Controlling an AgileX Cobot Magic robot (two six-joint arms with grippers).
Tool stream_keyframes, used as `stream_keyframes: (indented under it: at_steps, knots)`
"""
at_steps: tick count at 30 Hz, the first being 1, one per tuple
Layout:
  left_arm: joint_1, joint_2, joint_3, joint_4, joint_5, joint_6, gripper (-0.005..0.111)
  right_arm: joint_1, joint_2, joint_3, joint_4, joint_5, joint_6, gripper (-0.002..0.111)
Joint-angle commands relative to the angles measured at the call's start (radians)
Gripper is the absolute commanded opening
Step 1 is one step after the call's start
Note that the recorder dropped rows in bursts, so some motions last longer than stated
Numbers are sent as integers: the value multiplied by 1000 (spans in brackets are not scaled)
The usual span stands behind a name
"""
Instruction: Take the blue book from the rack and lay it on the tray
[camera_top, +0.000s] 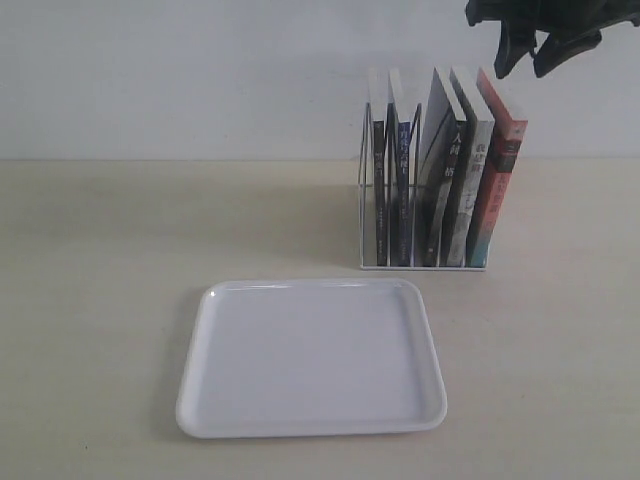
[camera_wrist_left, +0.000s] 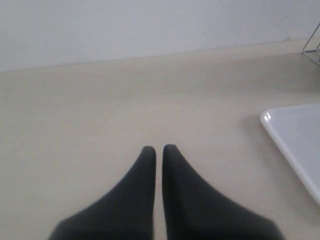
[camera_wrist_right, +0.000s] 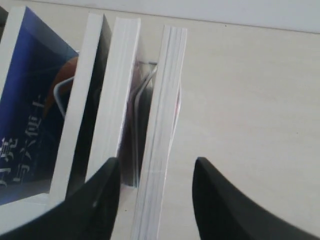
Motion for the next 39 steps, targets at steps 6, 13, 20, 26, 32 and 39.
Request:
stream_keyframes:
  at_steps: [6, 13, 20, 26, 32, 39]
  knots:
    - [2, -3, -3, -2, -16, 2, 5, -1, 57, -11, -15, -2, 8, 44]
    - [2, -3, -3, -2, -16, 2, 5, -1, 103, -9, -19, -2, 10, 44]
    - [2, -3, -3, -2, -16, 2, 5, -1, 134, -9, -17, -2, 32, 36]
    - [2, -3, -3, -2, -16, 2, 5, -1, 136, -13, -17, -2, 39, 0]
    - [2, -3, -3, -2, -16, 2, 5, -1, 125, -13, -17, -2, 39, 0]
    - [2, -3, -3, -2, -16, 2, 5, -1, 23, -98, -14, -2, 39, 0]
